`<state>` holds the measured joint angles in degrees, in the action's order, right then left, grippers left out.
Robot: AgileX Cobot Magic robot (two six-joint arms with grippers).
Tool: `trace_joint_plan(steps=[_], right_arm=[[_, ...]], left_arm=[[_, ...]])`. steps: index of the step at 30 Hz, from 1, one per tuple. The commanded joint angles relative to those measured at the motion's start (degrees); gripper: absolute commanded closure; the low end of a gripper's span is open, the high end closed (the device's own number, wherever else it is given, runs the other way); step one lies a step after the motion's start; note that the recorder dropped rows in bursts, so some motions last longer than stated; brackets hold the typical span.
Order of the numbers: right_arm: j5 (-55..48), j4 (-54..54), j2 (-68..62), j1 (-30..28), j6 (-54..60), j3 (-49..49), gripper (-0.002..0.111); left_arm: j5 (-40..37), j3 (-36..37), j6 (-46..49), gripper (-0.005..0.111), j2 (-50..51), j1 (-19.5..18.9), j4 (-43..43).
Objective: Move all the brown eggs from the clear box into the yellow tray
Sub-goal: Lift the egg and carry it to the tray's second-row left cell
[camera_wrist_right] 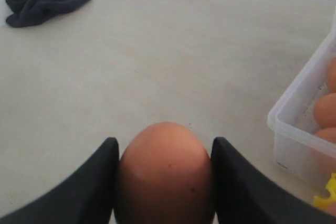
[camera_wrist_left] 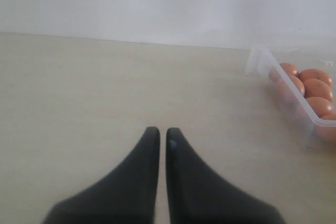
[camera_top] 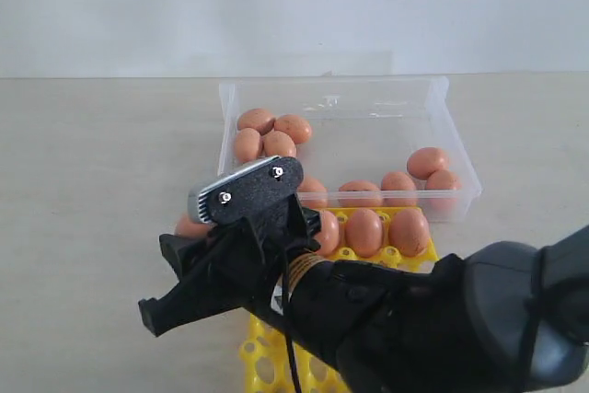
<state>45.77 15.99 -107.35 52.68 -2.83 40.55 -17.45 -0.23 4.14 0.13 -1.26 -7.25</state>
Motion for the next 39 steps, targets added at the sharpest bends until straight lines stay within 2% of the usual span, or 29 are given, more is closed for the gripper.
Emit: trace_joint_plan(steps=[1, 3, 5, 12, 27, 30, 36, 39], right_arm=[[0.56, 12.84, 2.53, 1.83, 10.00, 0.07, 0.109], [-1.17, 23.82, 3.53, 2.20, 16.94, 0.07, 0.109], [-2.35, 30.23, 3.67, 2.20, 21.10, -0.22, 0.109], [-3.08, 27.82, 3.67, 3.31, 19.00, -4.71, 0.109], [-2.67, 27.57, -0.60, 3.31, 19.29, -5.11, 0.107], [-2.56, 27.58, -0.60, 3.31, 19.29, -5.11, 0.100], [-2.69, 27.58, -0.60, 3.31, 19.19, -5.11, 0.072], [-2.69, 27.58, -0.60, 3.31, 19.58, -5.11, 0.064]], left_arm=[[0.75, 0.23, 0.24, 0.103, -0.13, 0.20, 0.21], [0.75, 0.23, 0.24, 0.103, -0.13, 0.20, 0.21], [0.75, 0.23, 0.24, 0.103, -0.13, 0.20, 0.21], [0.75, 0.23, 0.24, 0.103, -0.13, 0.20, 0.21], [0.75, 0.23, 0.24, 0.103, -0.13, 0.20, 0.21], [0.75, 0.23, 0.24, 0.103, -0.13, 0.20, 0.21], [0.75, 0.23, 0.24, 0.103, -0.13, 0.20, 0.21], [0.75, 0.23, 0.24, 0.103, -0.13, 0.20, 0.21]])
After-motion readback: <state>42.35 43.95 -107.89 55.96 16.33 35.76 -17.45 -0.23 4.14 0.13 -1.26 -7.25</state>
